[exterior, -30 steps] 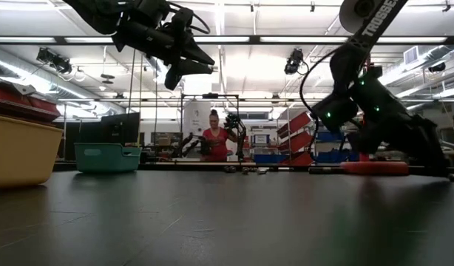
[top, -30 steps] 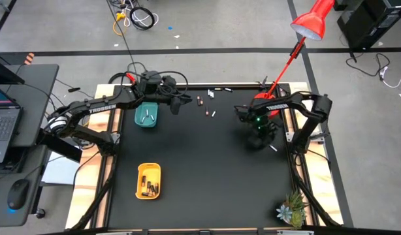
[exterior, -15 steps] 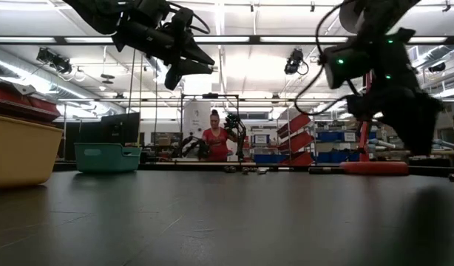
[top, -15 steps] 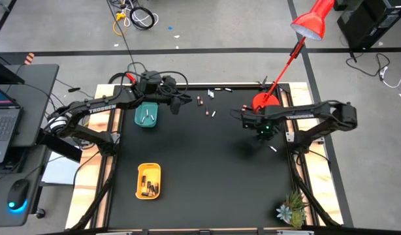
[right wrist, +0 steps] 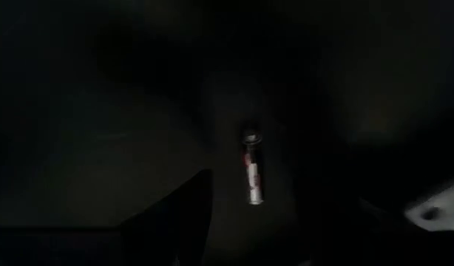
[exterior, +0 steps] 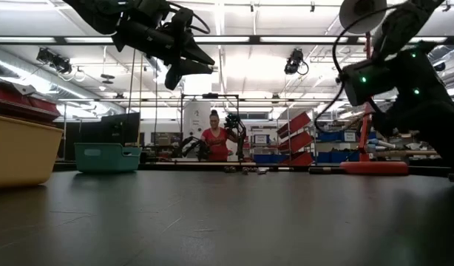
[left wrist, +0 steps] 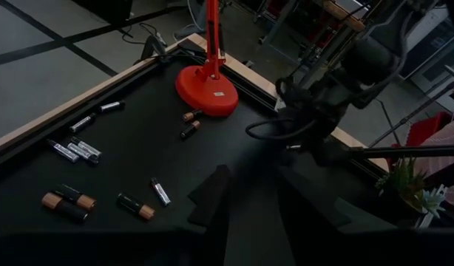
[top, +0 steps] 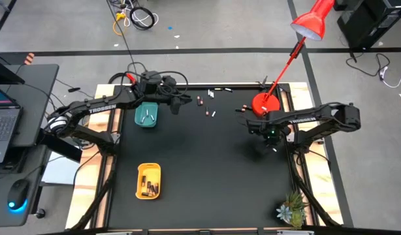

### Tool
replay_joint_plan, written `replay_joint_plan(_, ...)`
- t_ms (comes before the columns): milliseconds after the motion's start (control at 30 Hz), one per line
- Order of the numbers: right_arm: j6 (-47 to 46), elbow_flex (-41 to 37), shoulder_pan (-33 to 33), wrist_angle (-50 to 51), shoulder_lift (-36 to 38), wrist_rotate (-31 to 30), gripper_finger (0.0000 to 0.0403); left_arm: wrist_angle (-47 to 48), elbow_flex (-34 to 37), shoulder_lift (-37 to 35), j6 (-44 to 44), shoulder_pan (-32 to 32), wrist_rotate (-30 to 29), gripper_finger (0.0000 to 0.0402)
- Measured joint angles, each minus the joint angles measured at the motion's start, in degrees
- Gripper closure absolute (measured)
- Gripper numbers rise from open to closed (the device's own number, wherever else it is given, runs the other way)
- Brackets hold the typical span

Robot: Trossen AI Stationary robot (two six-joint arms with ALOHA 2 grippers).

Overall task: Sort batteries
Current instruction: Put the white battery into the blue bin

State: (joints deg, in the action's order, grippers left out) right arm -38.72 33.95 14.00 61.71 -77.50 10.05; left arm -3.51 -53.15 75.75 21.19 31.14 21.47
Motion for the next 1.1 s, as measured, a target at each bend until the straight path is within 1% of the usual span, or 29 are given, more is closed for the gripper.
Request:
replay_joint_plan(67,0.3,-1.8,-0.1,-2.1,-0.7,2.2,0.0210,0.0,0.0,0.0,0.0,0.0,0.0,0.0282)
replay_joint_plan(133,0.4,-3.1,-0.5,-3.7,-1.4,3.1,0.0217,0.0,0.0,0.0,0.0,0.0,0.0,0.0282)
replay_joint_plan(233,0.4,-3.9,-1.1,-4.9,-2.3,3.4,0.0244,0.0,0.0,0.0,0.3,0.0,0.0,0.0282)
replay_joint_plan(333,1.5,-3.5,-1.4,-5.9,-2.5,3.6,0.0294,0.0,0.0,0.0,0.3,0.0,0.0,0.0282)
replay_joint_plan(433,2.9,-2.7,-1.5,-6.9,-2.6,4.1,0.0364,0.0,0.0,0.0,0.3,0.0,0.0,0.0282)
replay_joint_plan(467,3.3,-2.3,-1.5,-6.9,-2.7,4.2,0.0379,0.0,0.0,0.0,0.3,0.0,0.0,0.0282)
replay_joint_plan(600,4.3,-0.8,-1.5,-7.7,-2.9,3.1,0.0382,0.0,0.0,0.0,0.3,0.0,0.0,0.0282)
replay_joint_plan(833,6.2,3.2,-1.5,-13.9,-3.0,-0.2,0.0382,0.0,0.0,0.0,0.2,0.0,0.0,0.0282)
replay_joint_plan(1000,6.2,6.7,-1.5,-21.0,-3.0,-0.4,0.0382,0.0,0.0,0.0,0.5,0.0,0.0,0.0282)
replay_joint_plan(1100,6.1,9.3,-1.5,-26.3,-2.9,-1.2,0.0382,0.0,0.0,0.0,2.3,0.0,0.0,0.0282)
